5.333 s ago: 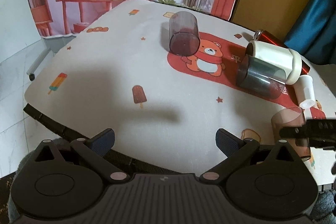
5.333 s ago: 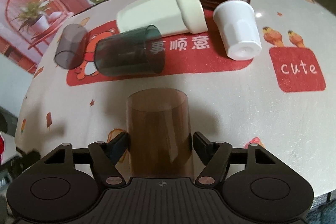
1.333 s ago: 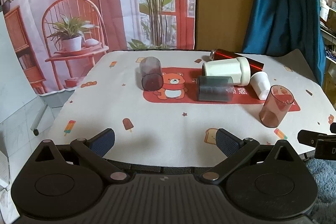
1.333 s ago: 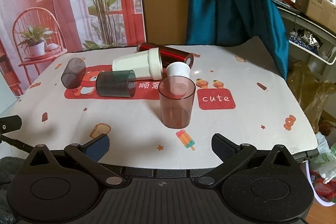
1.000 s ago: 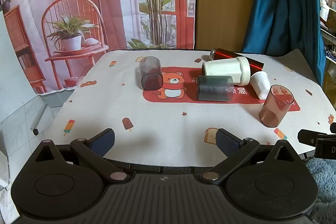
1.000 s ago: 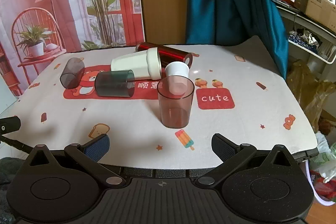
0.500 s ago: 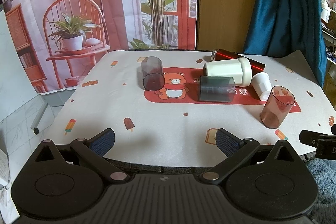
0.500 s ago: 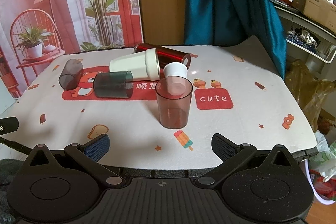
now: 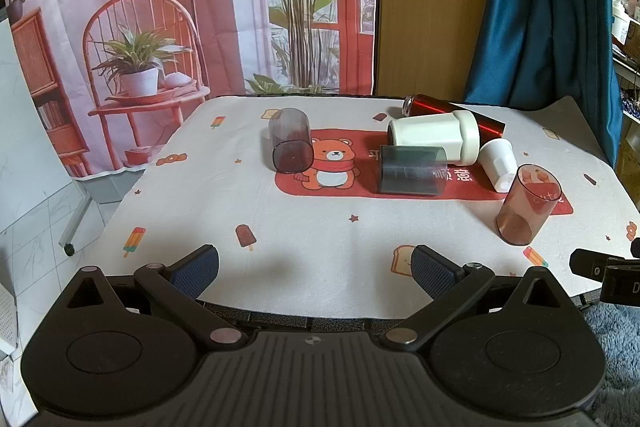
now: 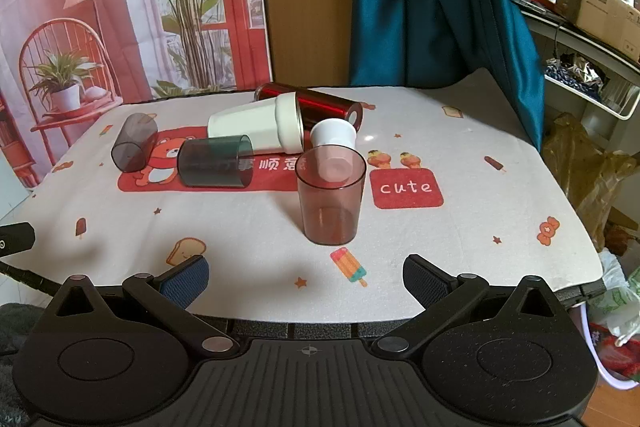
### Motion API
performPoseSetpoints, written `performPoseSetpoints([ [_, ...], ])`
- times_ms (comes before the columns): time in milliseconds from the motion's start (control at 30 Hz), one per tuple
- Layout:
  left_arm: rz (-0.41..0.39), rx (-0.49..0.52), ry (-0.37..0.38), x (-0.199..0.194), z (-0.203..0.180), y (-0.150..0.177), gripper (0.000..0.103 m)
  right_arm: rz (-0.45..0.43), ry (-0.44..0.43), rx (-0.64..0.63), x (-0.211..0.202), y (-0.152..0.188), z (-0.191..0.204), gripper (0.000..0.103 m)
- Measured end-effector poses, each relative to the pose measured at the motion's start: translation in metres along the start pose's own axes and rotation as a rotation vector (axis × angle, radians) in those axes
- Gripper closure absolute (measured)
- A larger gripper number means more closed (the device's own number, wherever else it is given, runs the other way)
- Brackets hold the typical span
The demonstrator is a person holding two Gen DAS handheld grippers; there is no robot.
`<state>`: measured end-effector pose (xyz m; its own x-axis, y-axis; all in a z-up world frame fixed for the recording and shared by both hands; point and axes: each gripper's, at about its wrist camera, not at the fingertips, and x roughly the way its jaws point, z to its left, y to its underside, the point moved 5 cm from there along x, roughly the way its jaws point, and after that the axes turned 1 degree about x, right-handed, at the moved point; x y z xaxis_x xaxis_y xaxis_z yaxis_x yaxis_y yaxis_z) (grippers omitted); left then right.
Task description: Flip cup upright
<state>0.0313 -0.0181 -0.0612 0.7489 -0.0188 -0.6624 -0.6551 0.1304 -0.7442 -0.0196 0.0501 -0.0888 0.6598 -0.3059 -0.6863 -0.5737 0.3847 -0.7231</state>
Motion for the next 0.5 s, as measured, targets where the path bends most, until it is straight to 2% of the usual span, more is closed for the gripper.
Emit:
performPoseSetpoints([
  [500,-0.001,-0.005,0.0,-0.0005,-0.0001,-0.0006,0.0,0.001,0.001,0.0,0.0,0.0001,0.0,0.0],
])
